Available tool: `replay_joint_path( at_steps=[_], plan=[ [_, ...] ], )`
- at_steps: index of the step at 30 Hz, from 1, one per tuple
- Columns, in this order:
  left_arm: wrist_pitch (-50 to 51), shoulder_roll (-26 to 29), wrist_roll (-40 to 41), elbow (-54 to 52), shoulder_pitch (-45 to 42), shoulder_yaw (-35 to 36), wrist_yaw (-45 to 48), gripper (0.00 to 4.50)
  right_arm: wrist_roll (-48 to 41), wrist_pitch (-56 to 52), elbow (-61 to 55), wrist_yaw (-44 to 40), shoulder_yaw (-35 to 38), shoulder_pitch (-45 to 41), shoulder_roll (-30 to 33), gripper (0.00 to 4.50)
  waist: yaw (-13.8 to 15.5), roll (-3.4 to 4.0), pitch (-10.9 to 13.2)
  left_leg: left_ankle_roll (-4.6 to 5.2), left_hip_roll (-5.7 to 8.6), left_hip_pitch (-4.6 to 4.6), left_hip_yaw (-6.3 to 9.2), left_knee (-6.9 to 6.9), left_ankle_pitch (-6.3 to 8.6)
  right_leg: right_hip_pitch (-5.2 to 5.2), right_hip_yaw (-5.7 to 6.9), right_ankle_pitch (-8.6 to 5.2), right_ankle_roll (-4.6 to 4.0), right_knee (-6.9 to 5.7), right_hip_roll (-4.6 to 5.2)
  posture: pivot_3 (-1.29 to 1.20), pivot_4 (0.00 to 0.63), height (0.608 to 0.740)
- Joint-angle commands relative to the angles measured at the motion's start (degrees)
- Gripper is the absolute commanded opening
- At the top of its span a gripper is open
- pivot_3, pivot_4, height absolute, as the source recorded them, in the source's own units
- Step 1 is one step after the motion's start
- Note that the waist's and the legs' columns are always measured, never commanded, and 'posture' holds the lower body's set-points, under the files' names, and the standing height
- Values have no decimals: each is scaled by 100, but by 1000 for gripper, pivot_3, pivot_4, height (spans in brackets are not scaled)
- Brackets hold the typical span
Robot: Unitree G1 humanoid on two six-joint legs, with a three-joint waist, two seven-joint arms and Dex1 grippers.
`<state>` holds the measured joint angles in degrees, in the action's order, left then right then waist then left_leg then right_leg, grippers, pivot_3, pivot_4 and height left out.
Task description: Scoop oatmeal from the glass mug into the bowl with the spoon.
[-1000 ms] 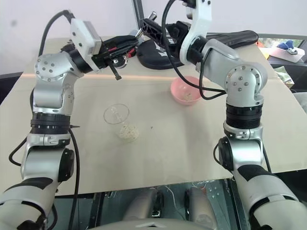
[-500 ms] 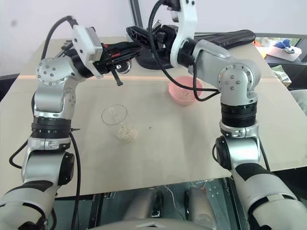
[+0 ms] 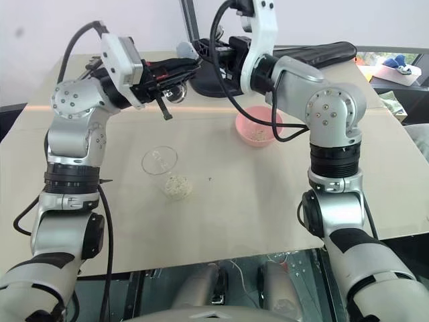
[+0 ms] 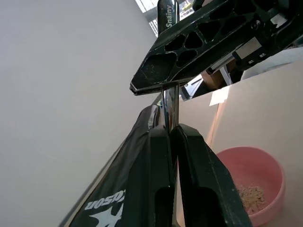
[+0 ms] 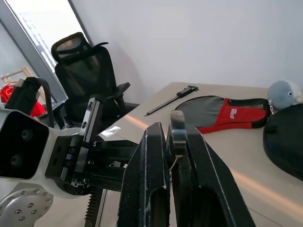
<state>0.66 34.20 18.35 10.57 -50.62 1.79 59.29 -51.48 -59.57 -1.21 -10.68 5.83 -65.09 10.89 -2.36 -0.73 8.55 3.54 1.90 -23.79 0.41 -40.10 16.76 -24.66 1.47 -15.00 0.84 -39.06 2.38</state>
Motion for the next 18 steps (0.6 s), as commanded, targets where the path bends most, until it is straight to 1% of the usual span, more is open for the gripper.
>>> replay_joint_path(
  at_steps=[1,2,3,5,6,7,9,12,14,15,16,18],
  plan=[
    [336,110,393,-387,57,237,109,1008,-186,15,-35,111,424,-284,-21,0,1,0,0,0,0,0,0,0,0,0,0,0,0,0,0,0,150,740],
    [510,118,479,-437,78,323,1,1498,-198,26,74,168,541,-322,-1,0,1,0,0,0,0,0,1,0,0,0,1,0,0,-1,0,0,150,740],
    [786,139,624,-508,95,427,-113,1870,-206,43,195,238,666,-364,24,0,-1,0,0,0,0,0,1,0,0,0,0,0,0,-1,0,0,150,740],
    [1730,319,1161,-718,184,808,-351,3088,-239,60,432,395,972,-456,134,0,1,0,0,0,0,0,1,-1,0,0,0,0,0,-1,1,0,150,740],
    [2158,487,1417,-785,301,999,-345,3357,-252,45,500,454,1092,-483,195,0,-6,1,1,0,0,0,1,-1,0,0,0,0,0,-1,0,0,150,740],
    [2463,644,1583,-844,445,1179,-368,3797,-276,12,526,500,1187,-490,252,0,-22,1,0,0,-1,0,1,-1,0,-1,-1,0,0,-1,0,0,150,740],
    [3078,942,1947,-1020,838,1589,-483,3797,-333,-70,503,588,1334,-437,369,0,-49,4,3,0,-3,2,1,2,0,-2,-7,0,0,0,-3,0,150,740],
    [3636,1462,2211,-1406,2023,2255,-368,3797,-519,-243,421,793,1634,-262,476,0,-65,9,4,0,-4,6,2,10,0,-5,-16,0,0,5,-6,0,150,740],
    [3659,1686,2157,-1572,2912,2592,-191,3797,-650,-366,307,913,1774,-131,495,0,-111,11,4,-1,-5,10,0,16,0,-4,-29,0,0,5,-8,0,150,740],
    [3639,1751,2139,-1626,3221,2695,-143,3797,-708,-411,262,963,1818,-86,496,0,-104,12,5,-1,-4,11,0,22,0,-5,-31,0,0,10,-7,0,150,740],
    [3512,1758,2001,-1696,3726,2800,-91,3797,-809,-486,135,1045,1860,24,478,0,2,13,8,-1,-5,11,0,21,0,-5,-30,0,0,7,-6,0,150,740],
    [3215,1701,1730,-1846,4452,2811,-21,3797,-995,-599,-55,1206,1940,176,394,0,-7,25,2,-3,-6,15,-2,17,0,-2,-34,0,-1,4,-6,0,150,740]
  ],
)
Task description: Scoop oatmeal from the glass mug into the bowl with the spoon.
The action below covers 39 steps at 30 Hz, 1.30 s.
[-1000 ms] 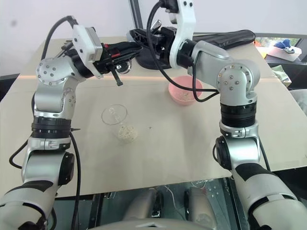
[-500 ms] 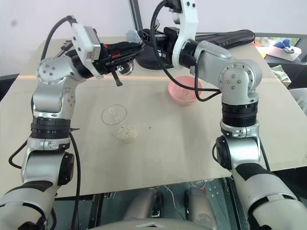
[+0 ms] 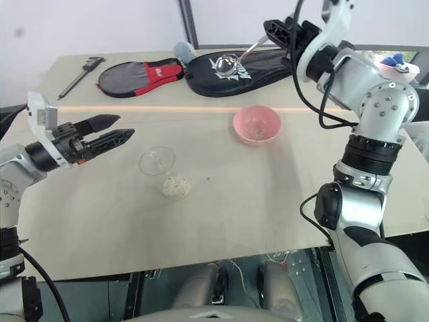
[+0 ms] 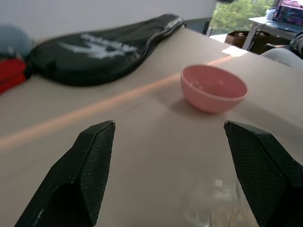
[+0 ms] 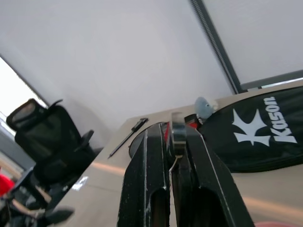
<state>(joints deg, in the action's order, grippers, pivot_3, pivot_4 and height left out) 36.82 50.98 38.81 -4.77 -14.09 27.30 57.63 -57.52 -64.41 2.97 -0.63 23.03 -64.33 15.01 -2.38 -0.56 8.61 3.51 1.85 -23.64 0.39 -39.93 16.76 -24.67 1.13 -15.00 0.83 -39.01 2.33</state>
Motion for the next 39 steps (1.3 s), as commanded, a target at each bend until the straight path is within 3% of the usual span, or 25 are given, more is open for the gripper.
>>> replay_joint_path(
  at_steps=[1,6,22,27,38,39],
  plan=[
    [-521,-11,-390,-378,1016,235,146,3797,-473,-143,-537,271,240,148,-50,0,-5,16,-9,0,1,0,-2,9,0,-2,-3,0,0,6,3,0,150,740],
    [-1196,-157,-823,-470,1238,-221,84,3797,-782,-155,-732,572,249,297,-162,0,136,19,-9,-1,4,0,-5,24,-1,-8,-9,0,-1,4,6,0,150,740],
    [-2654,-817,-1914,1470,-887,-1960,259,3797,-1414,-10,-1314,1287,201,688,-32,0,120,19,-10,0,6,-1,-13,25,-1,-11,-15,1,0,4,-1,0,150,740],
    [-2844,-938,-2009,1753,-1105,-2125,378,1742,-1649,47,-1499,1522,167,810,29,0,108,19,-10,0,6,-2,-14,25,-1,-11,-16,1,0,5,-1,0,150,740],
    [-2804,-1056,-2007,1673,-1039,-2106,273,1742,-1962,250,-1594,1742,-43,964,216,0,54,19,-10,1,5,-2,-14,25,-1,-11,-17,1,0,6,-1,0,150,740],
    [-2791,-1071,-2003,1643,-1016,-2099,258,1213,-1980,271,-1593,1741,-69,973,233,0,49,19,-10,1,5,-2,-14,25,-2,-11,-17,1,0,6,-1,0,150,740]
  ],
)
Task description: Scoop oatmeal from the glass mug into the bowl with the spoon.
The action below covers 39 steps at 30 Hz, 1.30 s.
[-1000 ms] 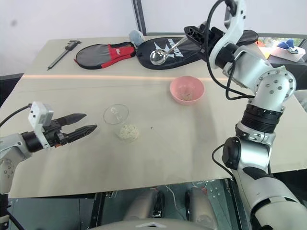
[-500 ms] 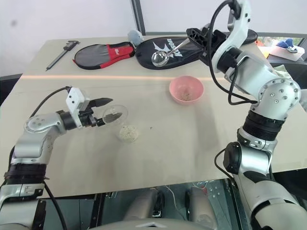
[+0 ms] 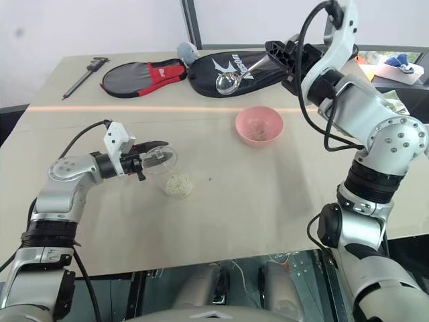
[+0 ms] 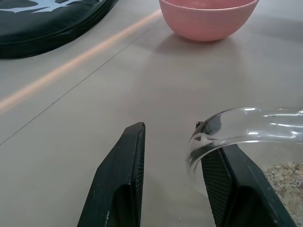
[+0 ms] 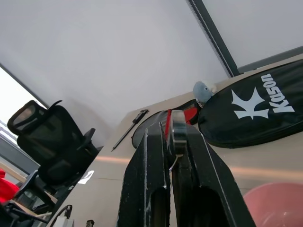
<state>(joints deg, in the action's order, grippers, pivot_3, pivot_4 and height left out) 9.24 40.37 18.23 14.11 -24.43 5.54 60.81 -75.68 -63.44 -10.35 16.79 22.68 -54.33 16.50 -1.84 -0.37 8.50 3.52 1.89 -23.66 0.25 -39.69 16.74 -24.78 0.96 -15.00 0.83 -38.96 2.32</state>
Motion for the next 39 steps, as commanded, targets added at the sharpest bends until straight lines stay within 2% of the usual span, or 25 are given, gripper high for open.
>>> replay_joint_path(
  at_steps=[1,3,8,13,17,23,29,39],
  plan=[
    [-31,-30,54,-267,41,80,-82,982,-175,195,-253,-8,-59,-19,99,0,-12,0,0,0,0,0,0,0,0,0,0,0,0,0,0,0,150,740],
    [-19,-65,52,-307,82,90,-130,60,-192,230,-237,-24,-101,-6,128,0,-12,-2,-2,0,-1,0,0,0,0,0,0,0,0,-1,0,0,150,740],
    [101,-119,110,-441,176,189,-361,60,-227,302,-217,-59,-201,15,197,0,-20,-1,-3,0,-2,2,0,-1,0,2,-1,0,0,-3,0,0,150,740],
    [345,-355,236,-630,108,502,-1124,60,-143,295,-313,-173,-392,-65,297,0,-17,-1,-3,0,-3,2,0,-1,0,1,-1,0,0,-3,1,0,150,740],
    [78,-704,-179,-550,-375,587,-2210,60,14,318,-468,-331,-688,-308,416,0,11,-2,-2,0,-3,-4,2,-5,0,0,1,0,1,-2,0,0,150,740],
    [-290,-1007,-879,-233,-1146,336,-3229,60,339,415,-521,-566,-1119,-696,393,0,19,-3,-3,1,-1,-6,1,-10,1,-1,1,1,2,-1,-1,0,150,740],
    [-693,-1317,-1163,68,-1421,160,-3505,60,1564,786,-510,-1110,-2008,-699,249,0,-14,-3,-3,1,0,-5,0,-10,0,-1,0,1,2,-2,-2,0,150,740],
    [-656,-1518,-1363,38,-1659,16,-3792,60,3094,1220,-373,-1947,-2812,-695,130,0,-19,-3,-3,0,2,-9,2,-15,0,-7,1,1,2,-4,-3,0,150,740]
  ],
)
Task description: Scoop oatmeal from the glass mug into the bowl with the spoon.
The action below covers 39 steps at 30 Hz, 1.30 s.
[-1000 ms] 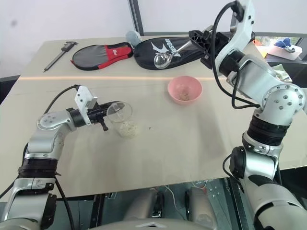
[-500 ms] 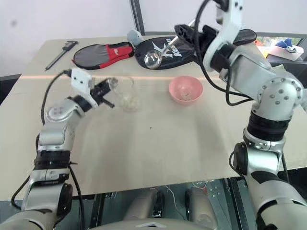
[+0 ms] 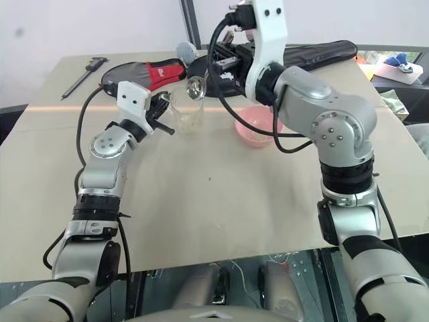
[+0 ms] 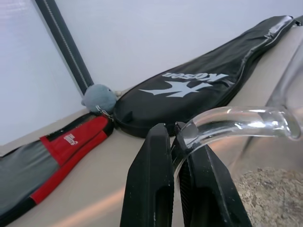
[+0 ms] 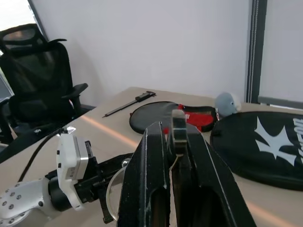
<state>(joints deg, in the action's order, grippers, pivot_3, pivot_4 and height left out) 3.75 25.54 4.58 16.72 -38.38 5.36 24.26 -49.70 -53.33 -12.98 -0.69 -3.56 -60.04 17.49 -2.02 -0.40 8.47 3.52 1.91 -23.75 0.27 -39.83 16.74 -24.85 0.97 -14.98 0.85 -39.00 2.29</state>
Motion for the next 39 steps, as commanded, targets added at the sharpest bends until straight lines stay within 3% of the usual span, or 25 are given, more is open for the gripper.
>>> replay_joint_path(
  at_steps=[1,5,11,28,34,39],
  plan=[
    [-79,-52,-9,-232,-298,32,-164,60,715,252,-94,-275,-315,-128,68,0,-1,0,0,0,0,0,0,-2,0,0,0,0,0,-1,0,0,150,740],
    [68,-163,-88,-341,-421,-42,-344,60,1909,655,152,-627,-1139,-109,286,0,-3,0,0,0,2,-1,1,-5,0,0,0,0,0,-2,0,0,150,740],
    [113,-243,-166,-375,-485,-123,-438,60,2512,897,601,-955,-1387,-14,-44,0,-31,0,0,-1,2,0,1,-7,-1,-2,0,0,0,-5,-2,0,150,740],
    [120,-220,-167,-355,-544,-99,-494,60,2209,4,640,-1309,-405,24,-933,0,-26,0,0,-3,4,0,6,-12,-1,-2,2,0,0,-8,-2,0,150,740],
    [167,-241,-150,-409,-623,-91,-523,60,2609,112,610,-1434,-638,3,-771,0,-27,0,0,-3,5,0,7,-13,-1,-2,2,0,0,-8,-2,0,150,740],
    [251,-318,-130,-556,-684,-103,-552,60,2363,-170,711,-1492,-405,148,-1123,0,-30,0,0,-3,5,0,7,-13,-1,-2,2,0,0,-9,-2,0,150,740]
  ],
)
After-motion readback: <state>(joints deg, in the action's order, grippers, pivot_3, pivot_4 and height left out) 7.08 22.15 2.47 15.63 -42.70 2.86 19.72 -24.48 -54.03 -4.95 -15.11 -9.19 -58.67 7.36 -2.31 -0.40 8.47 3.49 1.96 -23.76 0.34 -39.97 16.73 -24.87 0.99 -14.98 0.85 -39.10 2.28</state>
